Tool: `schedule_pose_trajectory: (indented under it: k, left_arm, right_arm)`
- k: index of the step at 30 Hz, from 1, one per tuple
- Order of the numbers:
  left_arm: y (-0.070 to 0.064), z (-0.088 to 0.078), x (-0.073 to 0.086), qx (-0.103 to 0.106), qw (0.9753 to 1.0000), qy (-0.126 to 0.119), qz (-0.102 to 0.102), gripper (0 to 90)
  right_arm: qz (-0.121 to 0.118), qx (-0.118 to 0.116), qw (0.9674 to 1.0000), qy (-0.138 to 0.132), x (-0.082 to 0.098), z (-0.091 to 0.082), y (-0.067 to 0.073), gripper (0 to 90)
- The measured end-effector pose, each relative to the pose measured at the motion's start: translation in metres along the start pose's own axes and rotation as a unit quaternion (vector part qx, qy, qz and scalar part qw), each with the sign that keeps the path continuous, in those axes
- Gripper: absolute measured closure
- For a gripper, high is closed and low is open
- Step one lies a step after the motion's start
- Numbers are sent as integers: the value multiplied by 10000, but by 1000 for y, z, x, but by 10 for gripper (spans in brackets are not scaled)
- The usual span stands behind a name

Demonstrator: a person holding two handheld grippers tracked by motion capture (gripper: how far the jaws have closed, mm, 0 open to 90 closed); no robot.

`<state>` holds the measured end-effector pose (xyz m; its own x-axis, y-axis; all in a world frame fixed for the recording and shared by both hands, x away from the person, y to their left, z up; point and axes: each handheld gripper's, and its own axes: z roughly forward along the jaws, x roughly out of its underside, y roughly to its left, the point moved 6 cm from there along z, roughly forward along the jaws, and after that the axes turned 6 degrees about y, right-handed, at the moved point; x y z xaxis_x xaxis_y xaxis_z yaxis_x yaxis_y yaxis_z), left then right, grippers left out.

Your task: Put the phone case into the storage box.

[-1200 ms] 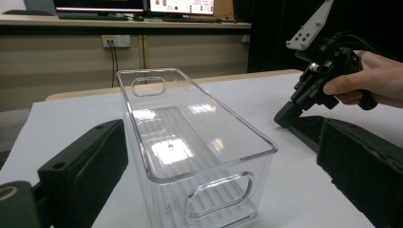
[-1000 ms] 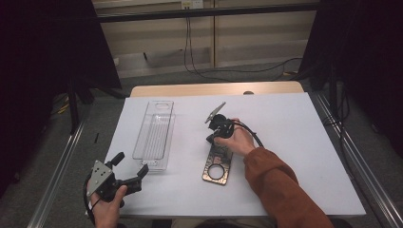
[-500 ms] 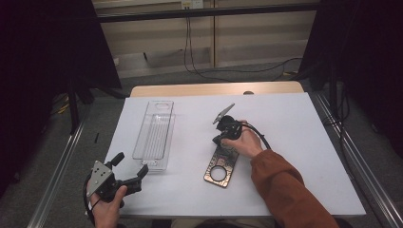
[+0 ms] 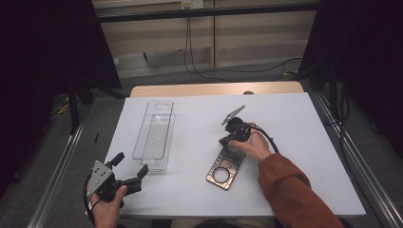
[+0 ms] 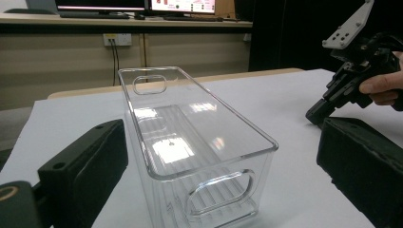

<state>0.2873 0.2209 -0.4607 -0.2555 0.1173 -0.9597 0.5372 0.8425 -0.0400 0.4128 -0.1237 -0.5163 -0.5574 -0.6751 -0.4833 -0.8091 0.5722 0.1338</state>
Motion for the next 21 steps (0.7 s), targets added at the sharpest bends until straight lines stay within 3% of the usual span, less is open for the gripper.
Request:
schedule_pose_trajectory:
  k: [9,21]
  left_arm:
    - [0,0,0,28,10000,-1,7,31]
    - [-1,1,0,38,10000,-11,-17,31]
  right_arm:
    - [12,-7,10000,-78,11,-6,-5,900]
    - [212,69,9997,-21,30,-18,-9,900]
